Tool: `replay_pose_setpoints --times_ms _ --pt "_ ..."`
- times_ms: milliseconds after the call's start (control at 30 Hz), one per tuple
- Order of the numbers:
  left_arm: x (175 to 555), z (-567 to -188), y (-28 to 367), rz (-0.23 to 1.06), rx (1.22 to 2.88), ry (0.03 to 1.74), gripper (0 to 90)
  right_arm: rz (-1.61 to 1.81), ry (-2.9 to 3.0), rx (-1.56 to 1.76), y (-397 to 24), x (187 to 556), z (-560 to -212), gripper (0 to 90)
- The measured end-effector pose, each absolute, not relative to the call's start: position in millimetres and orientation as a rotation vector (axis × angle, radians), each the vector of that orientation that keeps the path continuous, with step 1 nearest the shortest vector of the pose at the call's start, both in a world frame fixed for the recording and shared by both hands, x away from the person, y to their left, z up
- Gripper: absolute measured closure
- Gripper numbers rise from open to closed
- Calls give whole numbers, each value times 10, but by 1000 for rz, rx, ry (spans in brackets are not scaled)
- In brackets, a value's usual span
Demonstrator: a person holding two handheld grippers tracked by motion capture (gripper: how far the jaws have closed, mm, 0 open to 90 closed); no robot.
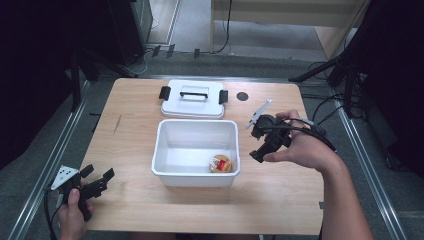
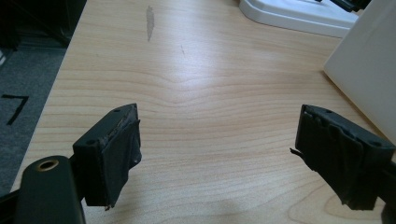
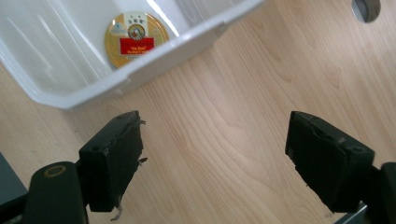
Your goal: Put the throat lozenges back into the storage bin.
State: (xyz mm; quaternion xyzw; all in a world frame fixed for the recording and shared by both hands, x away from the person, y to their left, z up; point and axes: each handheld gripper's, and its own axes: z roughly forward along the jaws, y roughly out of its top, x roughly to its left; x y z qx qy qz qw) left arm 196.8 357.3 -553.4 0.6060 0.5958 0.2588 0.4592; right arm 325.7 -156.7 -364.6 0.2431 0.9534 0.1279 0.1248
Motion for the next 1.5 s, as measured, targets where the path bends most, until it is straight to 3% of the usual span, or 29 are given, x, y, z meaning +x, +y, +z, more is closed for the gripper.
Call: replay_pose_setpoints --times_ms 200,333,1000,1500 --pt "1963 -5532 3571 637 1500 1464 147 409 2726 784 -1769 3188 -3833 127" --pt "1963 -5532 3571 637 1499 1465 147 527 2692 900 -1899 3165 -3995 10" --pt "1962 -5532 3572 641 1498 1466 147 828 2267 1329 -2573 2939 -4788 0" --pt "1958 -5532 3570 644 1493 1468 147 929 2072 1411 -2996 2605 -5229 0"
